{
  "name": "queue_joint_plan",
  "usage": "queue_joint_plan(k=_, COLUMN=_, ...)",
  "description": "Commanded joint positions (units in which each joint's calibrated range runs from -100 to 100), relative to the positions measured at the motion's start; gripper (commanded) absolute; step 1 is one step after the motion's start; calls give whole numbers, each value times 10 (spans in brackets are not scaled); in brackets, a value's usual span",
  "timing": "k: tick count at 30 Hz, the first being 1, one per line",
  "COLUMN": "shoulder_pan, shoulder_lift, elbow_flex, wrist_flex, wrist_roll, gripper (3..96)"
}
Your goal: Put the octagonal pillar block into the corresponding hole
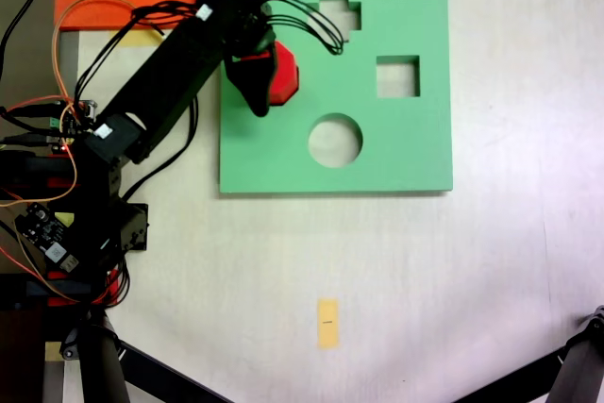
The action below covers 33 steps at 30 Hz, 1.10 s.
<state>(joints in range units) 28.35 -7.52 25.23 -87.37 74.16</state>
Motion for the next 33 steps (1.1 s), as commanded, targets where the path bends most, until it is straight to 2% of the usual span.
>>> queue_joint_plan(k=1, shoulder_pan=0, shoulder_lift=-120, elbow_flex=32, wrist_flex=26, wrist_roll=-6, gripper=951)
queue_joint_plan(k=6, shoulder_pan=-16, shoulder_lift=-306, elbow_flex=46, wrist_flex=32, wrist_roll=-68, gripper=950)
queue_joint_plan(k=12, shoulder_pan=-63, shoulder_lift=-451, elbow_flex=203, wrist_flex=37, wrist_roll=-230, gripper=942)
queue_joint_plan(k=13, shoulder_pan=-74, shoulder_lift=-460, elbow_flex=228, wrist_flex=38, wrist_roll=-274, gripper=913)
queue_joint_plan(k=14, shoulder_pan=-99, shoulder_lift=-476, elbow_flex=244, wrist_flex=38, wrist_roll=-337, gripper=819)
queue_joint_plan(k=16, shoulder_pan=-146, shoulder_lift=-538, elbow_flex=243, wrist_flex=38, wrist_roll=-538, gripper=636)
queue_joint_plan(k=17, shoulder_pan=-167, shoulder_lift=-559, elbow_flex=243, wrist_flex=49, wrist_roll=-605, gripper=628)
queue_joint_plan(k=22, shoulder_pan=-273, shoulder_lift=-584, elbow_flex=172, wrist_flex=187, wrist_roll=-639, gripper=619)
queue_joint_plan(k=24, shoulder_pan=-279, shoulder_lift=-655, elbow_flex=45, wrist_flex=247, wrist_roll=-643, gripper=617)
queue_joint_plan(k=26, shoulder_pan=-287, shoulder_lift=-785, elbow_flex=-193, wrist_flex=408, wrist_roll=-649, gripper=607)
queue_joint_plan(k=28, shoulder_pan=-305, shoulder_lift=-918, elbow_flex=-439, wrist_flex=609, wrist_roll=-657, gripper=552)
queue_joint_plan(k=30, shoulder_pan=-301, shoulder_lift=-925, elbow_flex=-641, wrist_flex=753, wrist_roll=-659, gripper=514)
queue_joint_plan(k=33, shoulder_pan=-304, shoulder_lift=-925, elbow_flex=-833, wrist_flex=851, wrist_roll=-661, gripper=515)
